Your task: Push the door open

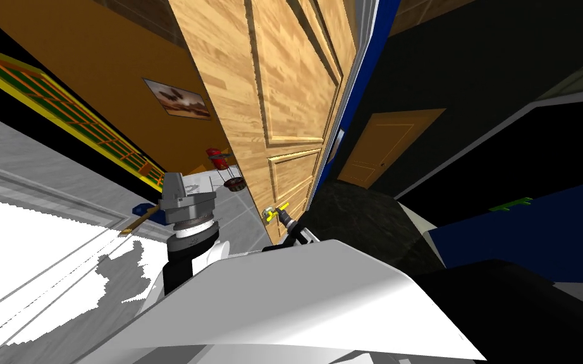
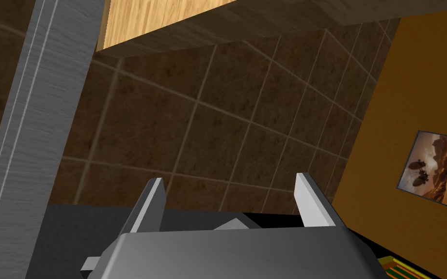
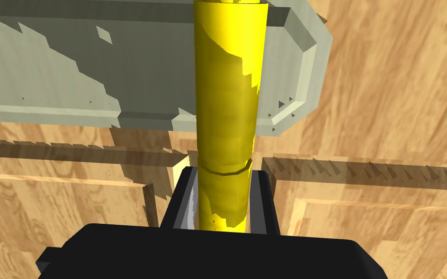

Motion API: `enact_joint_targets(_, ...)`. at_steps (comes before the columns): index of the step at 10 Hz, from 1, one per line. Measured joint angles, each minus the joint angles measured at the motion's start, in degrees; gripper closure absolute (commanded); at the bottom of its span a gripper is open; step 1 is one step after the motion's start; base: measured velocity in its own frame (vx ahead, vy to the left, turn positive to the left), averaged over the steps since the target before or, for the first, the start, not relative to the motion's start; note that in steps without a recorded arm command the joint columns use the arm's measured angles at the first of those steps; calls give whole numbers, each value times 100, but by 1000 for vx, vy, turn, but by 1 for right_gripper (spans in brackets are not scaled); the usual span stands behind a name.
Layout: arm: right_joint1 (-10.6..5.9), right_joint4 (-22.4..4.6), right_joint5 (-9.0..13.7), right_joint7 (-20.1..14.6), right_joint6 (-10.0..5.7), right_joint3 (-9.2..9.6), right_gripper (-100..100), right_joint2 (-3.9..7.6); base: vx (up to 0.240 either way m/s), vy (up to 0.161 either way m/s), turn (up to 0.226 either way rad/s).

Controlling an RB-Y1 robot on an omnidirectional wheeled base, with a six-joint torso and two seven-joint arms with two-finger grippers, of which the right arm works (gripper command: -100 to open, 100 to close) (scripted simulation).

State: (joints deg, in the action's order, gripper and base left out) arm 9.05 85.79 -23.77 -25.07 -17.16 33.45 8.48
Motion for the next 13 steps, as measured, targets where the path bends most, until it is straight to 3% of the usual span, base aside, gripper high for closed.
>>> enact_joint_targets(2,-36,-47,46,31,1,-130,100,-11,101,168,-55)
enact_joint_targets(6,-138,-176,128,176,46,-405,100,-143,114,171,-62)
enact_joint_targets(13,-305,-472,244,397,39,-828,100,-369,72,104,-46)
